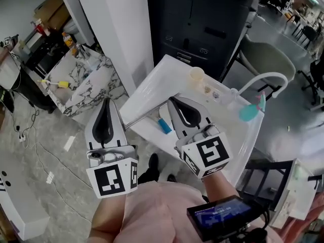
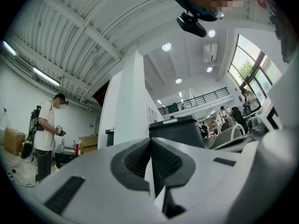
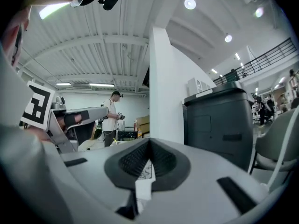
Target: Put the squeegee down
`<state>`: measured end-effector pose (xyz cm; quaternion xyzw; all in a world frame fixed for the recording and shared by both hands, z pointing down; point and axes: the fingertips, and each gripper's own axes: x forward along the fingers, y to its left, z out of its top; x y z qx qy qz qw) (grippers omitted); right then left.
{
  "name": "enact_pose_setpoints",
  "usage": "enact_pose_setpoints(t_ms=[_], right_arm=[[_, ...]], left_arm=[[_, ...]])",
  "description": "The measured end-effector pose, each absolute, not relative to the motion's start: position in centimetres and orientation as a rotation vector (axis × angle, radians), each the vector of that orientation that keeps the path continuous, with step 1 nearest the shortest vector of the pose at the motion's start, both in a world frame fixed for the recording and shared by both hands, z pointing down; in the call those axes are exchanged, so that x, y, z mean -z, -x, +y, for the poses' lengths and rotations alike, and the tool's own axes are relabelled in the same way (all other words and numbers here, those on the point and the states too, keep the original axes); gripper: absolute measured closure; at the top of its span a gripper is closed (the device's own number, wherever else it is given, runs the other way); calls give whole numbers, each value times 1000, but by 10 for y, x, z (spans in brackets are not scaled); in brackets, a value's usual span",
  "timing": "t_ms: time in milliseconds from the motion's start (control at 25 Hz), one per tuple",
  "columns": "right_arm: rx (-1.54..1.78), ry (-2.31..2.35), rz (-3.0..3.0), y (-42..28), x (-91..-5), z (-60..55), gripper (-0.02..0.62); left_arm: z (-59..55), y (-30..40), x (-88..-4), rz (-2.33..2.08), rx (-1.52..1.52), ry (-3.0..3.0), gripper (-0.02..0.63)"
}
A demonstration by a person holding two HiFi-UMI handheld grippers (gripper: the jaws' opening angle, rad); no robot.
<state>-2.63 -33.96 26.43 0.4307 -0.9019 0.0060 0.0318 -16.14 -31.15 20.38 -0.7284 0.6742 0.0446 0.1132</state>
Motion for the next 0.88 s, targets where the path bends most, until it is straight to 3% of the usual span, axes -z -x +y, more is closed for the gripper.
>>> enact_pose_setpoints(t_ms=[880], right_arm=[[77, -1387, -2781, 19, -245, -327, 597]], left_arm=[[-297, 154, -192, 1959, -152, 2140, 597]])
